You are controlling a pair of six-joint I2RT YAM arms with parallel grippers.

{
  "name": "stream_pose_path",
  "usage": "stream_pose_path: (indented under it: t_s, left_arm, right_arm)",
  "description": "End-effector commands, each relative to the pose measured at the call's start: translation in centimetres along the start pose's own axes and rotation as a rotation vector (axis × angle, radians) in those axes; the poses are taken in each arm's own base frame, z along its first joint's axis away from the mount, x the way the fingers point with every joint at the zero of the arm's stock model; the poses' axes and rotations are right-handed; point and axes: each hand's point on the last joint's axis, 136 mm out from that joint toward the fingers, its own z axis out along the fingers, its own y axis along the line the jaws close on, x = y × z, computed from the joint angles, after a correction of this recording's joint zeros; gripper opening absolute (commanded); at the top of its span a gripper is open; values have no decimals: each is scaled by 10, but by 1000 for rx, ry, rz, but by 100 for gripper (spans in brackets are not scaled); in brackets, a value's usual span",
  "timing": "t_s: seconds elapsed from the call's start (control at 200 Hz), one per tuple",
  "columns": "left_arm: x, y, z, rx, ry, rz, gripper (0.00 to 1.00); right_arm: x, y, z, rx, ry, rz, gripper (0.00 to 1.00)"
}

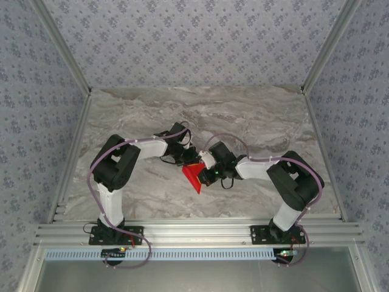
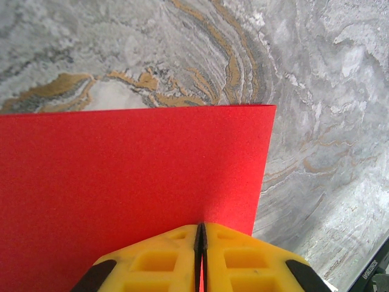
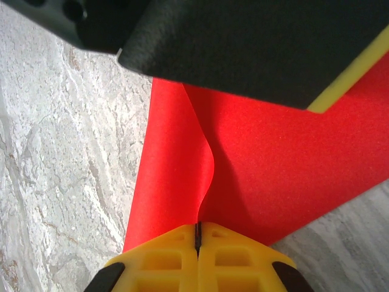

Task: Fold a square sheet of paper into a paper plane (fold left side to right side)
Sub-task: Third fold the triangle at the center of the table.

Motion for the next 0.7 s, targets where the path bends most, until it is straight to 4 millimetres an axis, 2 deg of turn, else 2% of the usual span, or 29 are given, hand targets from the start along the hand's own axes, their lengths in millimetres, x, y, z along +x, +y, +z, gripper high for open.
stream_pose_path:
  t_s: [0.0, 0.355, 0.695]
  left_arm:
    - [9, 3, 5, -11, 20, 1, 11]
    - [9, 2, 6, -10, 21, 3, 11]
    - [9, 2, 5, -8, 21, 2, 11]
  right_arm:
    - [-5, -3, -2, 12, -7, 29, 0]
    - [-11, -2, -5, -22, -38, 54, 0]
    - [-5, -7, 0, -11, -13, 63, 0]
